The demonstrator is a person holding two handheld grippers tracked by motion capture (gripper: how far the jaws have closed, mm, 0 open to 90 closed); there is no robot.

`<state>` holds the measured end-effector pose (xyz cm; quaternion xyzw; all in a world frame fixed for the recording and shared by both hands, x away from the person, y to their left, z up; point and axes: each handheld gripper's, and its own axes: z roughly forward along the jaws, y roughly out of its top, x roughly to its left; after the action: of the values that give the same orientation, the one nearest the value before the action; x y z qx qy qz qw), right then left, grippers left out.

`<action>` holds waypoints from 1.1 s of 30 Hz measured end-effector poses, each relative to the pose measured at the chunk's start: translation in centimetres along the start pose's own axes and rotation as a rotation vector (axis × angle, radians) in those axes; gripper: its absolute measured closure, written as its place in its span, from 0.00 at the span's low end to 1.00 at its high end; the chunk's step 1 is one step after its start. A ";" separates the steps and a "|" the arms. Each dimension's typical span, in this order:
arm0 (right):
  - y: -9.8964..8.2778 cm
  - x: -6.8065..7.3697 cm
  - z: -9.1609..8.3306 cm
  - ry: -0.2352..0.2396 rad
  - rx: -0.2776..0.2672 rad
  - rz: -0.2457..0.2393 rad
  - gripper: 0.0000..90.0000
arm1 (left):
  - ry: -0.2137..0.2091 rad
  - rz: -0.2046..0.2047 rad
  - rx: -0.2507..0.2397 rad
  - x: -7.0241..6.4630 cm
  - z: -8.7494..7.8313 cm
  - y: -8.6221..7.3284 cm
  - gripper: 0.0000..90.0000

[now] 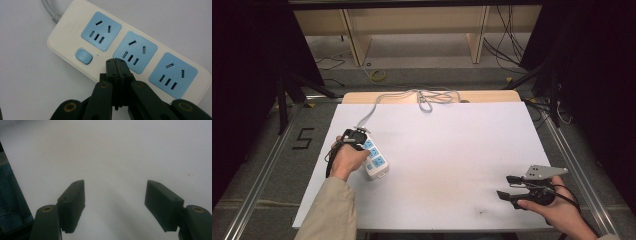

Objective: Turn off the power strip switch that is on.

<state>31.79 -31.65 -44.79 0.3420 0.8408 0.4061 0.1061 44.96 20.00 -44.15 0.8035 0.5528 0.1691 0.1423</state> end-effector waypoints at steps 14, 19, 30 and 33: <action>0.0 0.0 0.0 0.000 -0.004 -0.003 0.37 | -0.006 -0.002 -0.001 0.1 0.0 0.0 1.00; 0.0 0.0 0.0 0.000 -0.004 -0.005 0.37 | -0.007 0.000 -0.001 0.1 0.0 0.0 1.00; 0.0 0.0 0.0 0.000 -0.005 -0.005 0.37 | 0.020 0.001 -0.015 0.5 -0.3 -0.1 1.00; 0.0 0.0 0.0 0.001 -0.004 -0.003 0.37 | 0.019 0.004 0.002 0.6 -0.2 -0.3 1.00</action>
<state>31.79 -31.62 -44.75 0.3402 0.8405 0.4078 0.1072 44.84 20.70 -44.06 0.8029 0.5528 0.1767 0.1359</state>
